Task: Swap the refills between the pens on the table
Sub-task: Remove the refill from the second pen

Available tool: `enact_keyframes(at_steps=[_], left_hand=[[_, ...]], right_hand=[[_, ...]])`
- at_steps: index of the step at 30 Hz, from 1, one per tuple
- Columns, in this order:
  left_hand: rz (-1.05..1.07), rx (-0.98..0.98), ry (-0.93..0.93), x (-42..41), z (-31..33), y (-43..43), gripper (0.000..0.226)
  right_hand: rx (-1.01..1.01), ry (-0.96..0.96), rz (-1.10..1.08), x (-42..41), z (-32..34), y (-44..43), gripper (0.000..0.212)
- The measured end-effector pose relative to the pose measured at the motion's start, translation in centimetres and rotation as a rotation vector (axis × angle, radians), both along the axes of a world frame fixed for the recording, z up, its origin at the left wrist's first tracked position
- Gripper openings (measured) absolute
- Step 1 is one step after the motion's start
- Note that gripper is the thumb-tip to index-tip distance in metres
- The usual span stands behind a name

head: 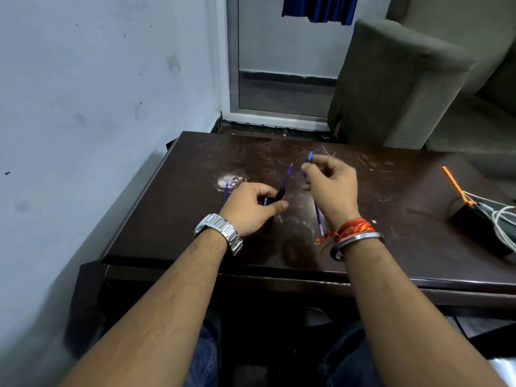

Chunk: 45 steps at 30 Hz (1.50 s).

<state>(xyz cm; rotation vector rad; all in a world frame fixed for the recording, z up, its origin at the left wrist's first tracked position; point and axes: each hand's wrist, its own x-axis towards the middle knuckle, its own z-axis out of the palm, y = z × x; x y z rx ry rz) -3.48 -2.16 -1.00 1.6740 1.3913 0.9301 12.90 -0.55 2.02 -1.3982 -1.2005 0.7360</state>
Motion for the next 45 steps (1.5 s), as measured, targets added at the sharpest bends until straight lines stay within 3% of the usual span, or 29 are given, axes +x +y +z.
enact_keyframes(at_steps=[3,9,32,45], left_hand=[[-0.085,-0.043,0.017,0.5,-0.4,-0.2,0.017],[-0.123,-0.071,0.005,0.5,-0.6,0.0,0.015],[-0.098,-0.01,0.046,-0.2,-0.9,0.4,0.016],[-0.071,0.015,0.089,0.0,-0.2,-0.1,0.01]], right_hand=[[0.107,0.258,0.013,-0.4,1.0,-0.5,0.012],[0.123,0.301,0.064,-0.6,0.9,-0.8,0.019],[0.072,0.067,0.169,-1.0,0.7,-1.5,0.018],[0.051,0.059,0.186,-0.6,0.8,-1.5,0.013]])
